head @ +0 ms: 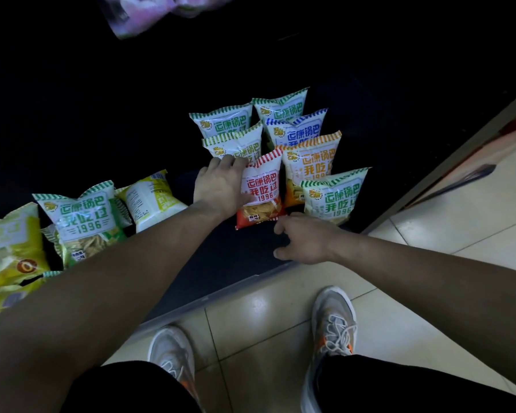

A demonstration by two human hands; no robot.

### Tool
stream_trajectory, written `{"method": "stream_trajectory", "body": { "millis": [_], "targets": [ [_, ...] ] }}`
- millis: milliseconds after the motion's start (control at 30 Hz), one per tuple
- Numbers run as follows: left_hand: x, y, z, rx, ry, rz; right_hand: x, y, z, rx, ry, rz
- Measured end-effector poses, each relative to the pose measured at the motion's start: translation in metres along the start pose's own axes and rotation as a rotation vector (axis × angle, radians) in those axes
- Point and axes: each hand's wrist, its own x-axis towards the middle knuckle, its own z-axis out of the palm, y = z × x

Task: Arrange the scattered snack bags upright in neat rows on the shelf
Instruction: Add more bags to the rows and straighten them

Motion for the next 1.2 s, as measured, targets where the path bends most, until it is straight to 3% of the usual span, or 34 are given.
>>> {"method": "stream_trajectory", "body": {
  "millis": [633,867,1033,1200],
  "targets": [
    [-0.010,-0.005,-0.013,-0.019,-0.021,-0.001,0.006,-0.019,-0.006,-0.036,-0.015,-0.036],
    [-0.066,-0.080,-0.077,0.118,-0.136,-0.018,0.012,-0.070,-0.025,-0.178,0.044,-0.115],
    [-0.133,-0.152,-0.124,0.057,-0.208,-0.183,0.023,-0.117,-0.049,-0.292,0.092,-0.140],
    [-0.184,-0.199,-0.126,-0.023,-0.225,-0.318,0.054,-0.162,-0.049,-0.310,0.099,-0.143]
  ]
}}
